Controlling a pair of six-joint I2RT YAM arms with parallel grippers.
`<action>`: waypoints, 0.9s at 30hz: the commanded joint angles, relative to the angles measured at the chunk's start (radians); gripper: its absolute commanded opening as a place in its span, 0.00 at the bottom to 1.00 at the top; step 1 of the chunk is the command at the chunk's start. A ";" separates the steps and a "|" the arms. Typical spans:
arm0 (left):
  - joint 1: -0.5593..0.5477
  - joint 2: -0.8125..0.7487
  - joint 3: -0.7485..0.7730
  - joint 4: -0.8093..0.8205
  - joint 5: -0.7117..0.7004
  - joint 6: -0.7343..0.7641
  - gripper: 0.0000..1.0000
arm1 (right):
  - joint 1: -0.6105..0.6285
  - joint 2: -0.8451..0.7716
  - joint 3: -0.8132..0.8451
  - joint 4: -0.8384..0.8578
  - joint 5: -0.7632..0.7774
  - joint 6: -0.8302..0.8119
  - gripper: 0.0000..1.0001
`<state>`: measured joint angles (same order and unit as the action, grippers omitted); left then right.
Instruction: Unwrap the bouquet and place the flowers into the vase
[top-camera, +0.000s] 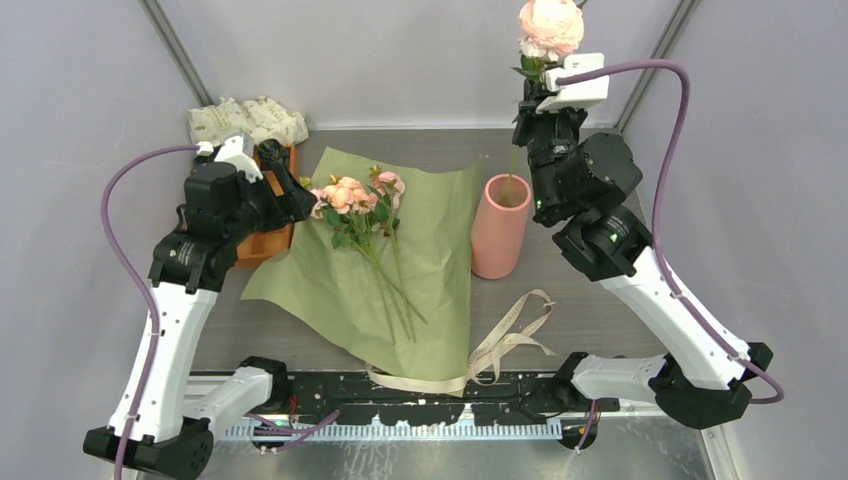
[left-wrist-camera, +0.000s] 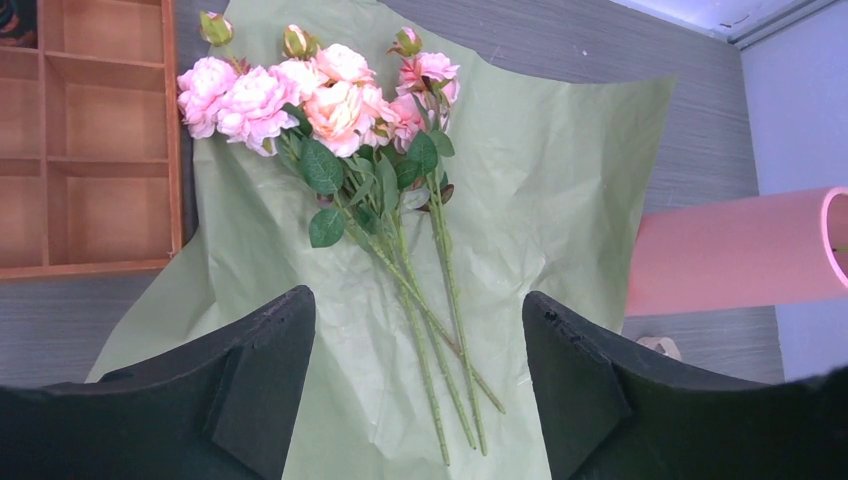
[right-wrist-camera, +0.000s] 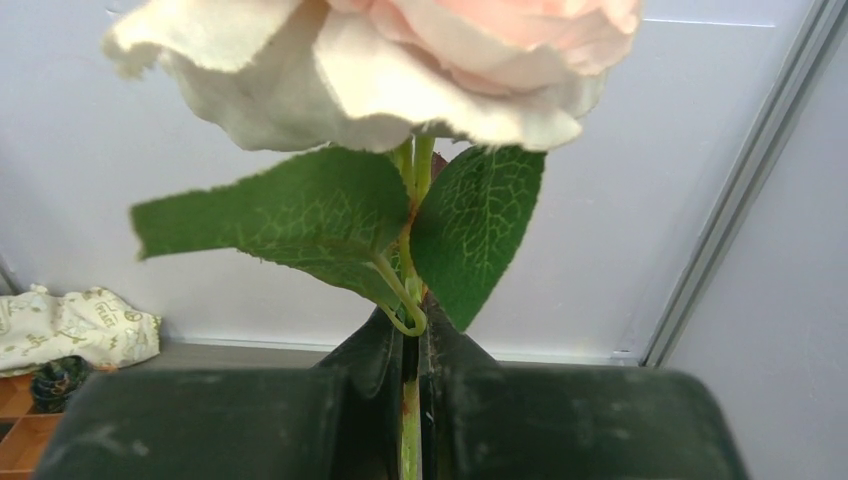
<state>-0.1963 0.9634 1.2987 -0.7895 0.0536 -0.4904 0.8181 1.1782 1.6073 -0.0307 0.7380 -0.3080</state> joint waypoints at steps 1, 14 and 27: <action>-0.002 0.001 -0.003 0.082 0.036 -0.005 0.76 | -0.001 -0.012 -0.029 0.092 0.044 -0.041 0.01; -0.002 0.017 -0.039 0.116 0.073 -0.011 0.76 | -0.011 -0.089 -0.384 0.103 0.114 0.159 0.02; -0.010 0.083 -0.064 0.168 0.126 -0.033 0.76 | -0.011 -0.213 -0.474 -0.060 0.166 0.306 0.62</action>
<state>-0.1967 1.0157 1.2373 -0.7013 0.1375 -0.5068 0.8097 1.0302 1.1099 -0.0559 0.8627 -0.0708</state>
